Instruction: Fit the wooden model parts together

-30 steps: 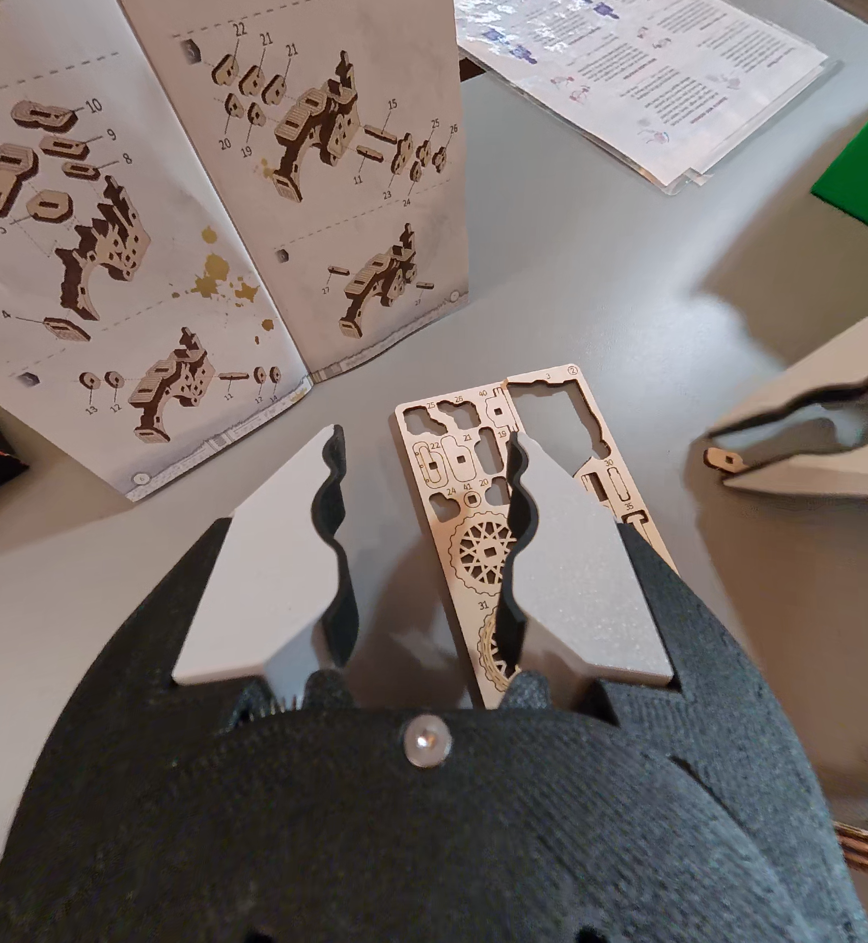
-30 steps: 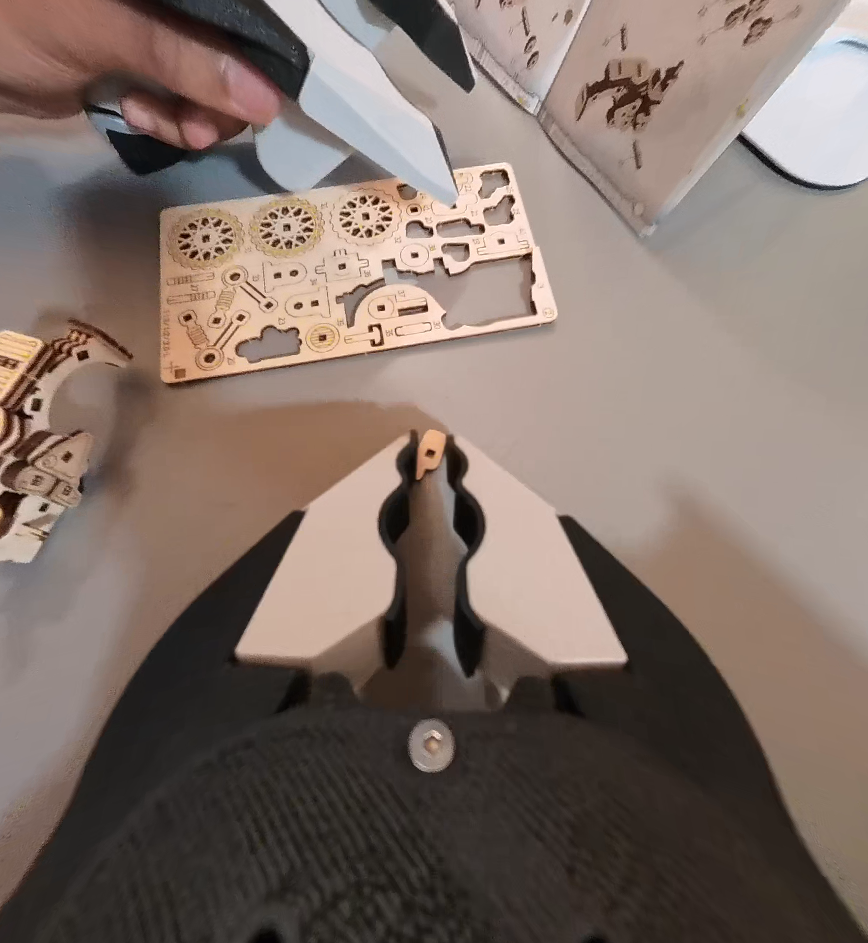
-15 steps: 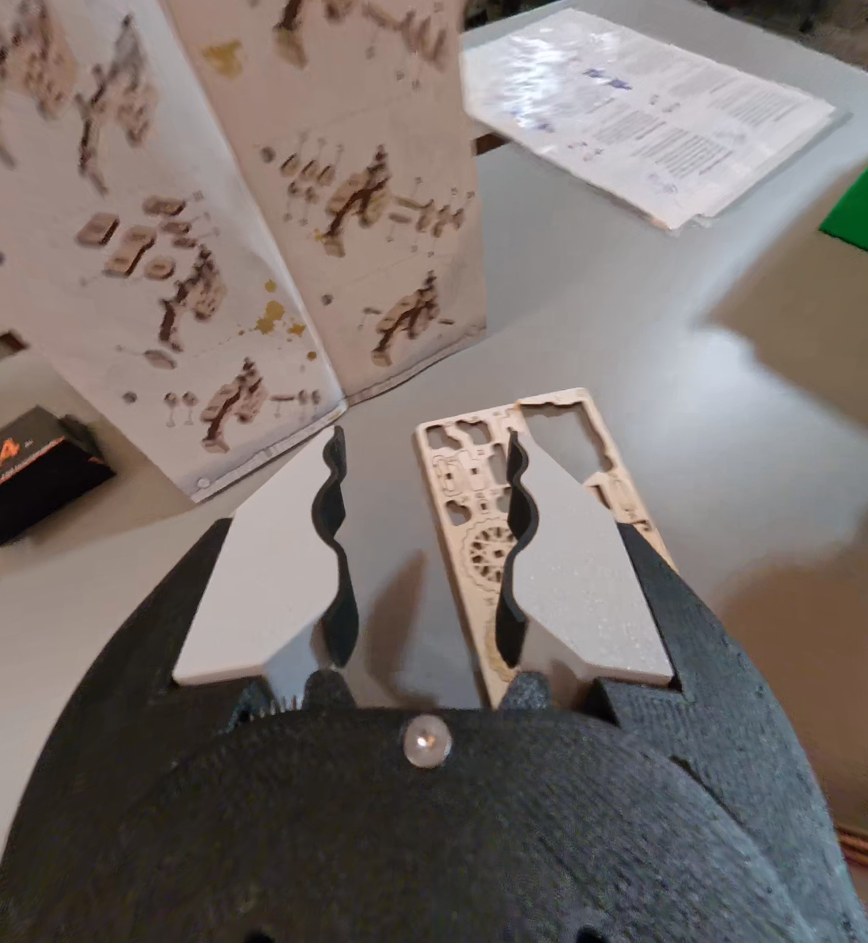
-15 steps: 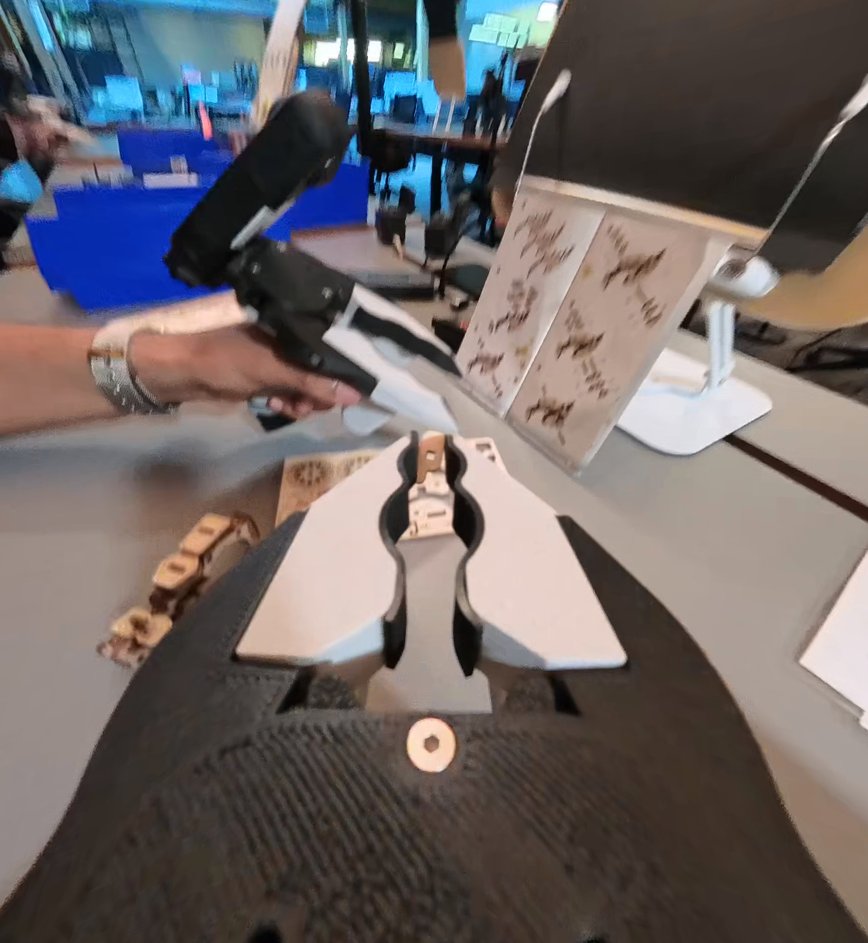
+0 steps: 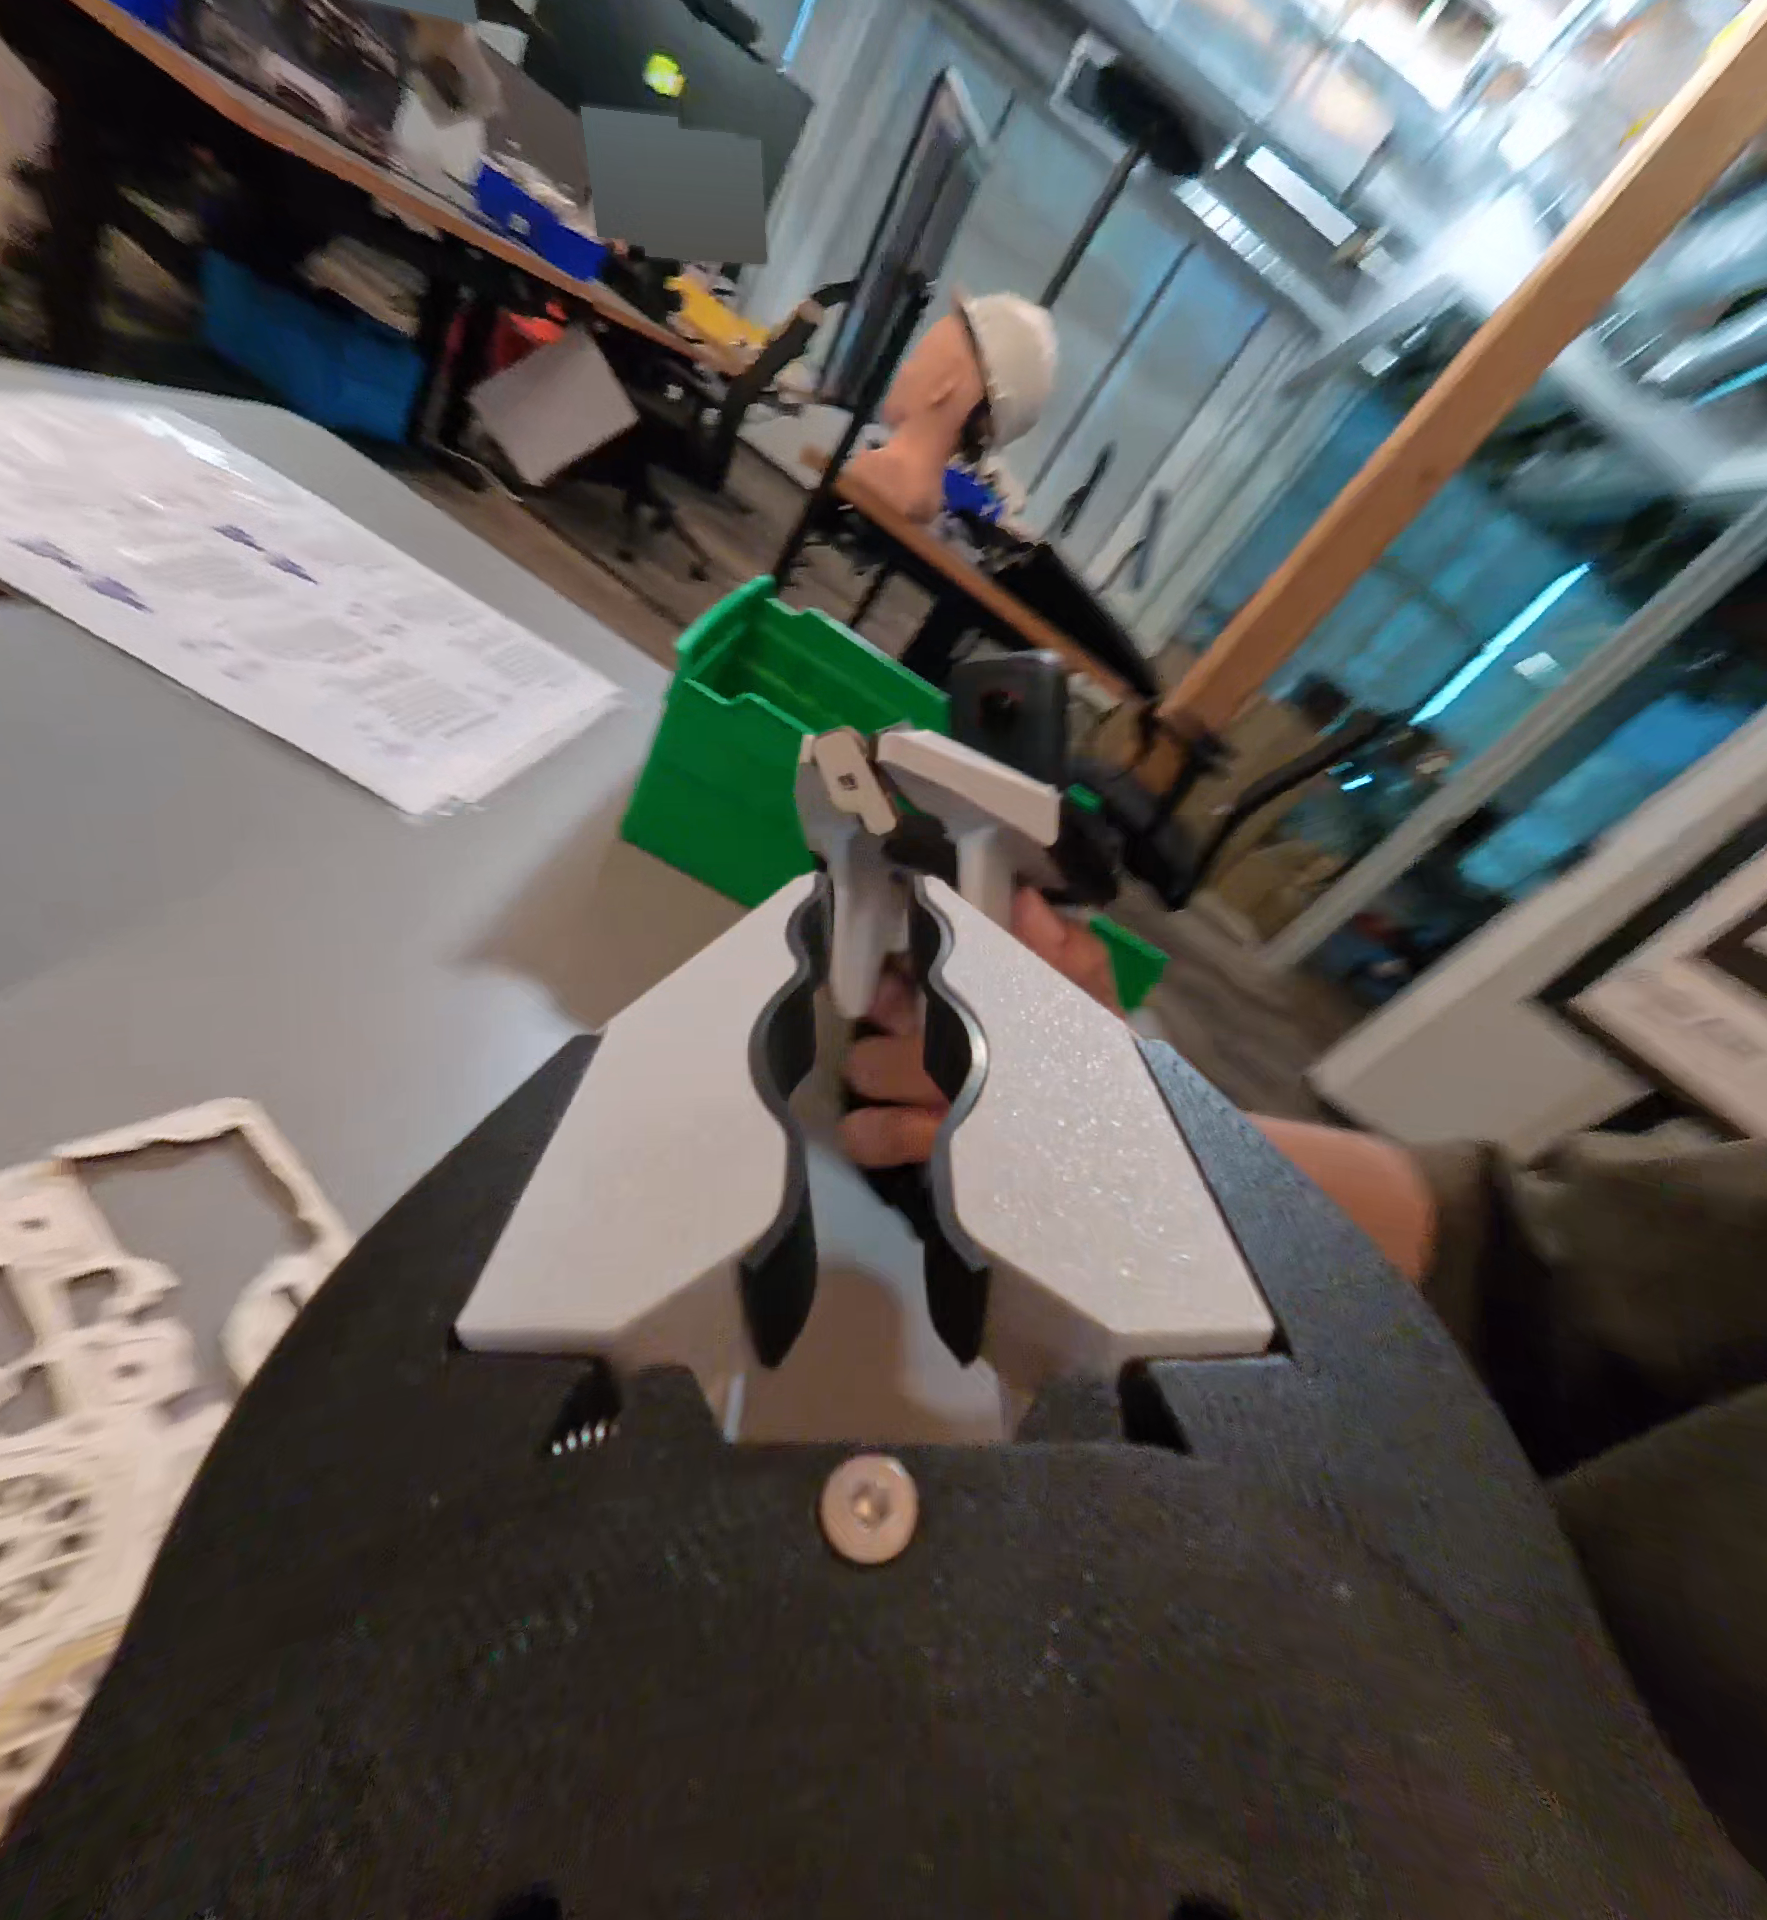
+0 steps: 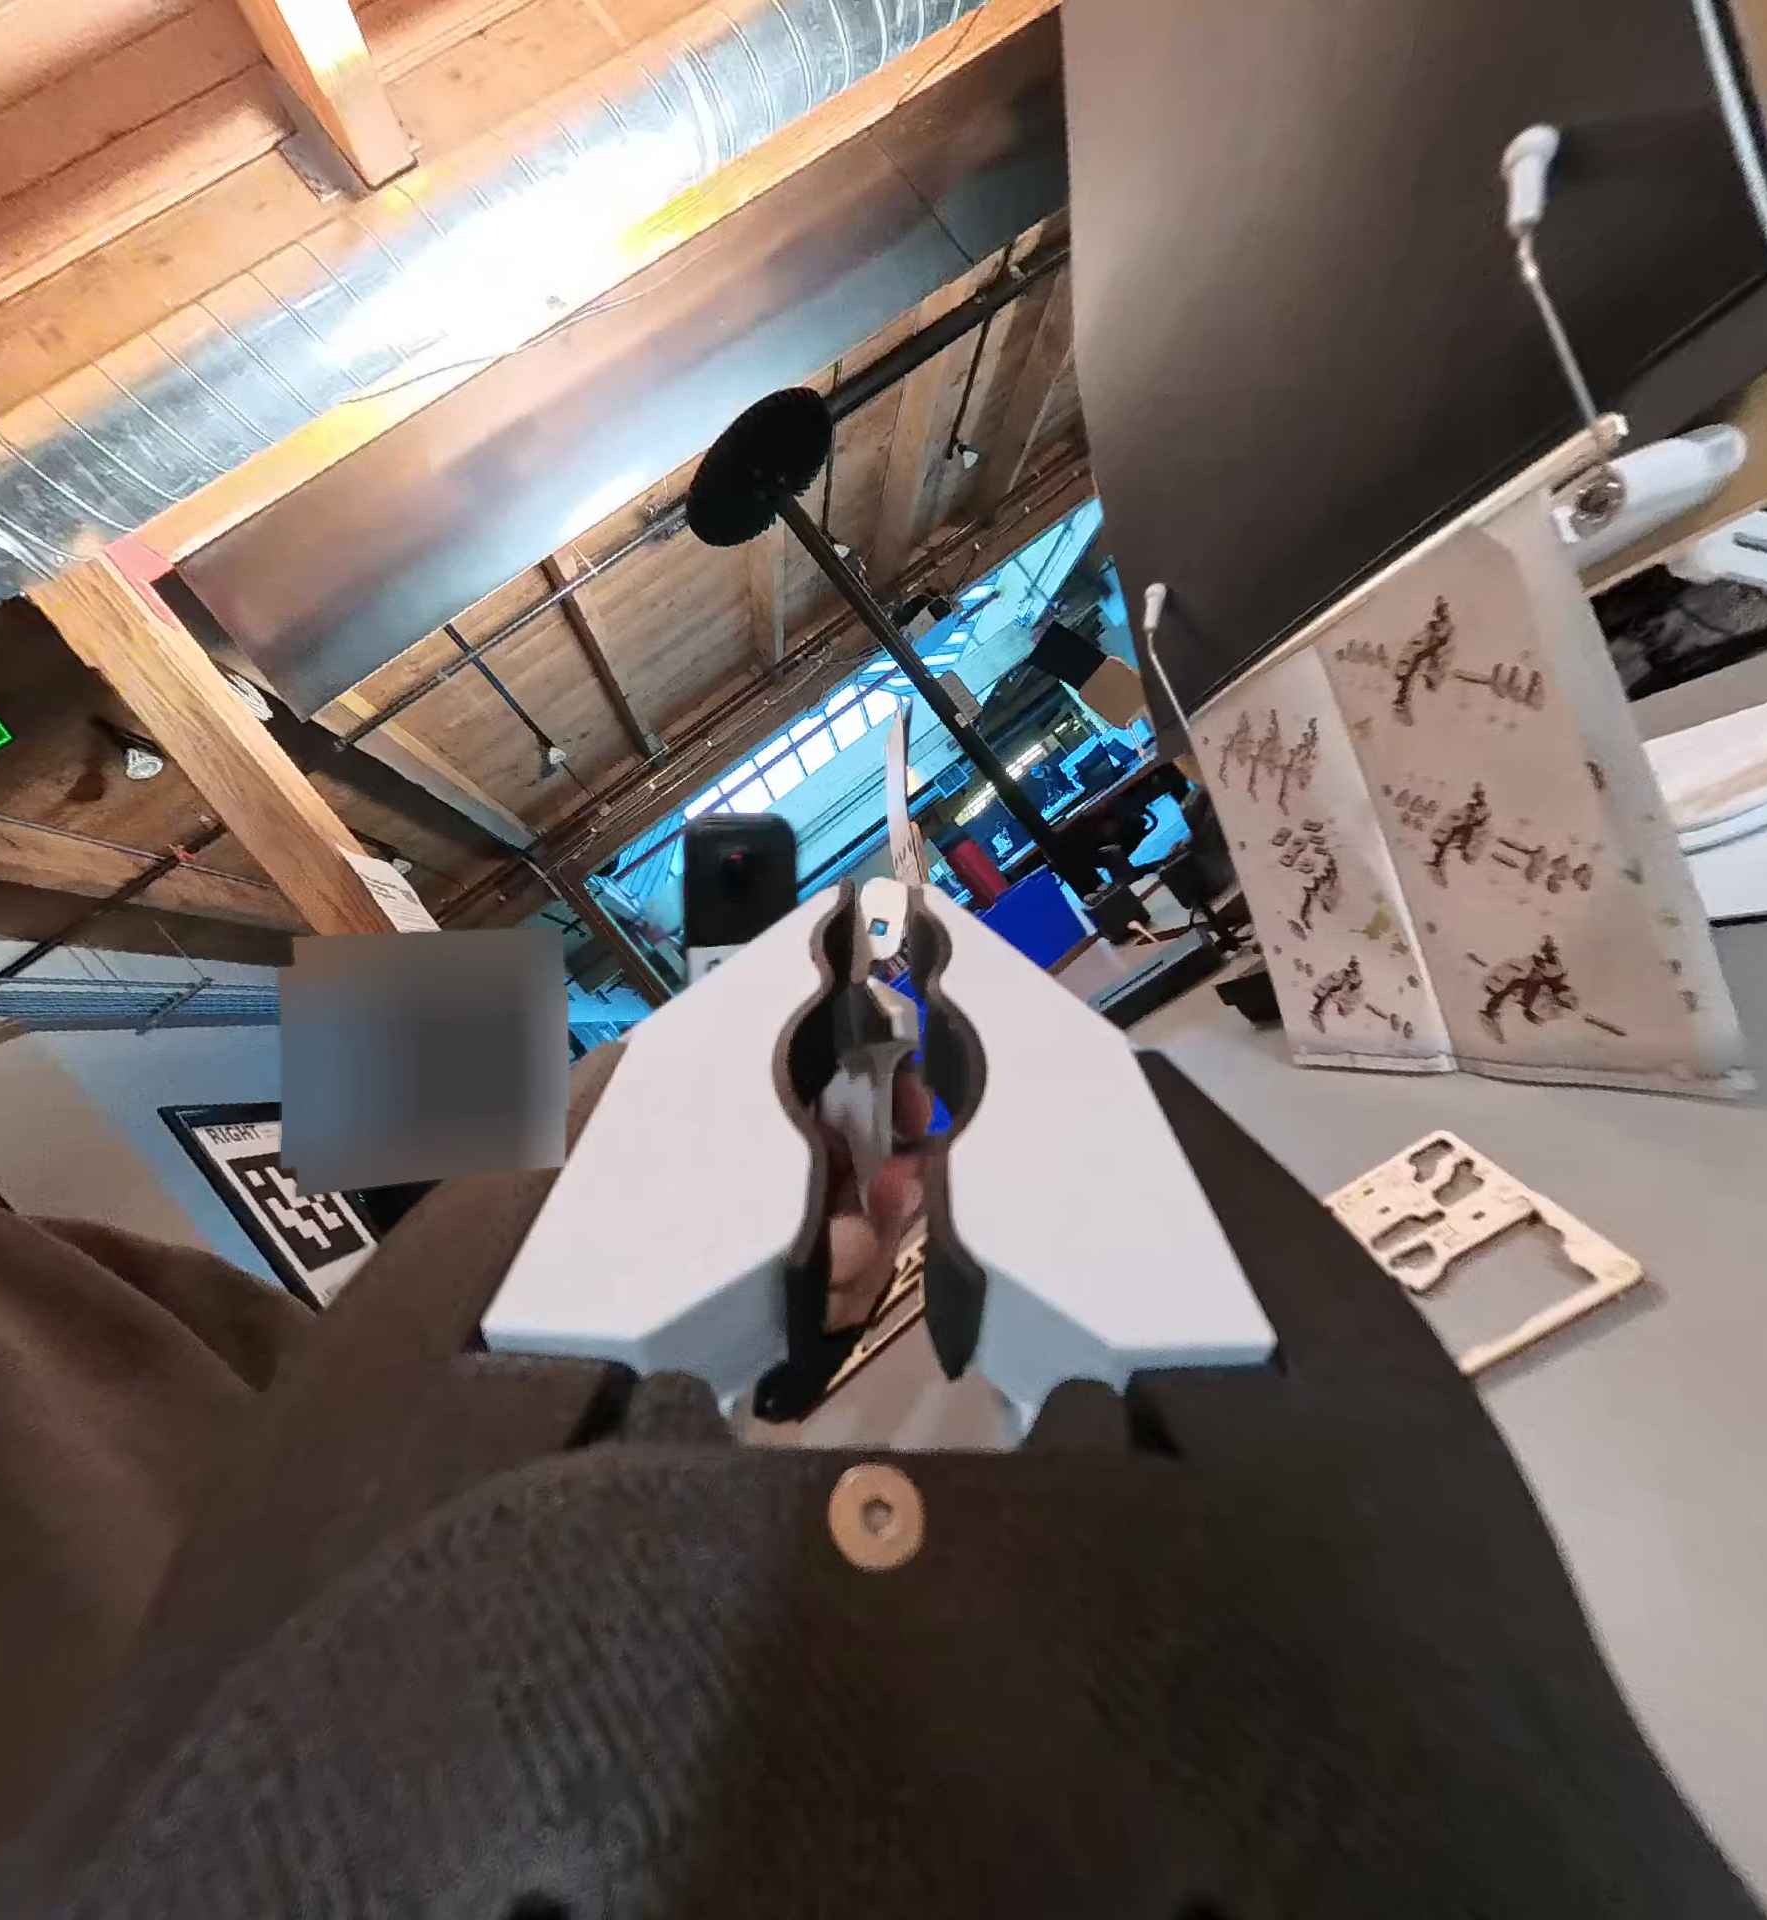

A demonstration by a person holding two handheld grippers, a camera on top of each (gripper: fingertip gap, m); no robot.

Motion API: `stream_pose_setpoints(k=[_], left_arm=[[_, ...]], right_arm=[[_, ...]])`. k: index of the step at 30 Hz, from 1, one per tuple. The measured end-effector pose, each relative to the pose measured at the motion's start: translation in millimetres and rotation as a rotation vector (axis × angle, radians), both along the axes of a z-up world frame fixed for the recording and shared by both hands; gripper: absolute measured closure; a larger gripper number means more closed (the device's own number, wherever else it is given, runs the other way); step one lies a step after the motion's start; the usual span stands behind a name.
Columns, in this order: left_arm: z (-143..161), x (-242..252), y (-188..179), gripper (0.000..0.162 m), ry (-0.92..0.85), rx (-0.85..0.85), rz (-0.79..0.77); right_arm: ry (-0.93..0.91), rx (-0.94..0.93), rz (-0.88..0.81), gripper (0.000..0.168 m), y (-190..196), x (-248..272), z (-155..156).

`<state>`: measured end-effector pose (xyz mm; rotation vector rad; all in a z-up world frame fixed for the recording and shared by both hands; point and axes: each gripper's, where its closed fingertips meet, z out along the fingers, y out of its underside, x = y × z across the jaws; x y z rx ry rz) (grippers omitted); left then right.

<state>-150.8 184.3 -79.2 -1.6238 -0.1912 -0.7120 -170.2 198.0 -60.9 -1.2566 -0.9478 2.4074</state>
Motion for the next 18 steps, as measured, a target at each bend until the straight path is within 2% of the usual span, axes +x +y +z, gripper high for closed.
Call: stream_pose_setpoints(k=[1,3,5,9,12,18], left_arm=[[2.2,3.7,-0.6,0.15,-0.087,0.004,-0.041],[6.2,12.9,-3.1,0.152,-0.289,0.001,-0.157],[8.4,13.2,-4.1,0.15,-0.428,0.014,-0.203],[16.0,13.7,-7.8,0.15,-0.508,0.087,-0.236],[20.9,16.1,-10.4,0.158,-0.538,0.118,-0.263],[21.2,11.2,-10.4,0.152,-0.573,0.145,-0.243]], right_arm=[[0.018,0.011,-0.004,0.16,-3.3,0.7,2.4],[0.074,0.038,-0.005,0.161,-10.0,4.1,9.8],[0.108,0.054,0.003,0.161,-14.8,7.3,15.1],[0.122,0.111,0.024,0.16,-24.0,9.4,16.6],[0.125,0.17,0.011,0.161,-25.9,8.3,15.0],[0.124,0.209,-0.003,0.161,-21.3,8.2,12.5]])
